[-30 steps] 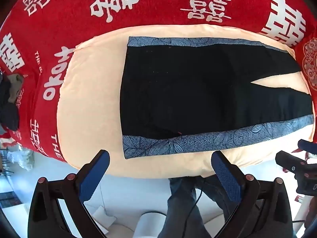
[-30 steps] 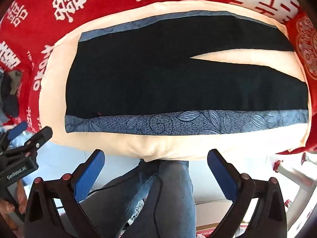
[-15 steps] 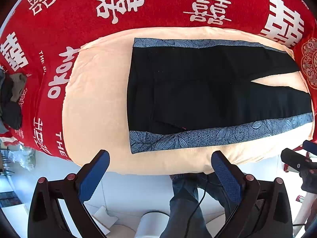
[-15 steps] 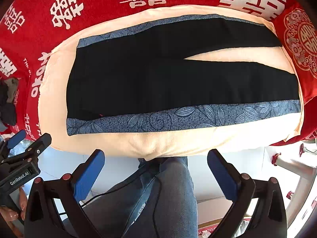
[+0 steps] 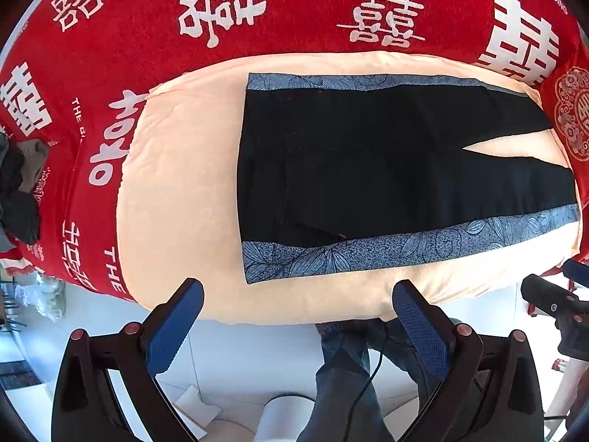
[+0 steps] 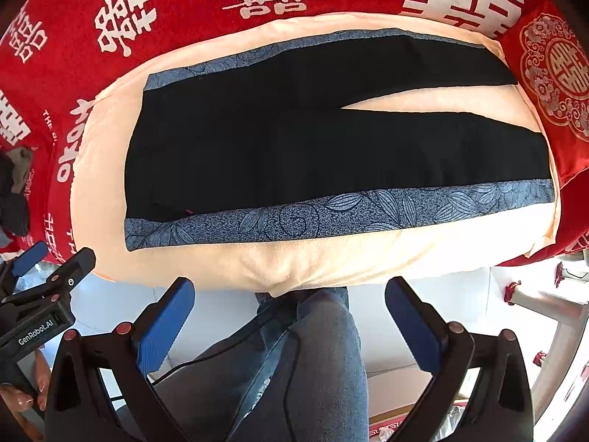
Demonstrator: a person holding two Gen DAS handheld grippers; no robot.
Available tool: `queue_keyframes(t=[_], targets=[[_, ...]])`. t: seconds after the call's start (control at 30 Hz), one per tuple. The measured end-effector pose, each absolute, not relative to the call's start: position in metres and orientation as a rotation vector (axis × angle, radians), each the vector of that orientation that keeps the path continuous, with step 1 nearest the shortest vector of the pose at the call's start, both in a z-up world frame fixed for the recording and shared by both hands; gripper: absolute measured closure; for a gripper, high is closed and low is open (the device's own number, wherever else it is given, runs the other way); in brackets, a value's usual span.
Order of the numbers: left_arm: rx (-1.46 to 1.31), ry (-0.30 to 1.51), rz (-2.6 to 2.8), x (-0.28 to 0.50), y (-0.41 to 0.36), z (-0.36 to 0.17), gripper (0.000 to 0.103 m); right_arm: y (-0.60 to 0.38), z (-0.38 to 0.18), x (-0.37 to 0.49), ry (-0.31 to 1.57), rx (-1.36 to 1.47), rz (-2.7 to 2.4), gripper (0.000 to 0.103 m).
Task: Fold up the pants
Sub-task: 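Move both grippers over the flat black trousers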
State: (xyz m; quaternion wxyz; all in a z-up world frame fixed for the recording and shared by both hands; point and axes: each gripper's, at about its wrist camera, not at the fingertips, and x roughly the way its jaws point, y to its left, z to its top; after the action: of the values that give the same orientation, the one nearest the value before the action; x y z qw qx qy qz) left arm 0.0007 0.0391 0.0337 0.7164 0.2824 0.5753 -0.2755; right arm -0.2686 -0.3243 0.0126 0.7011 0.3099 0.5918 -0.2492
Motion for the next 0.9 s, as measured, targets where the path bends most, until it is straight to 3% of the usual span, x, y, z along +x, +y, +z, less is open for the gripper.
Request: queue_keyframes(t=[0.9], targets=[[0.612, 1.252, -0.616, 0.0056, 0.0484, 0.0395, 0.0, -0.3176, 0.0218, -0.2691, 1.288, 0.682, -0.591, 0.0]])
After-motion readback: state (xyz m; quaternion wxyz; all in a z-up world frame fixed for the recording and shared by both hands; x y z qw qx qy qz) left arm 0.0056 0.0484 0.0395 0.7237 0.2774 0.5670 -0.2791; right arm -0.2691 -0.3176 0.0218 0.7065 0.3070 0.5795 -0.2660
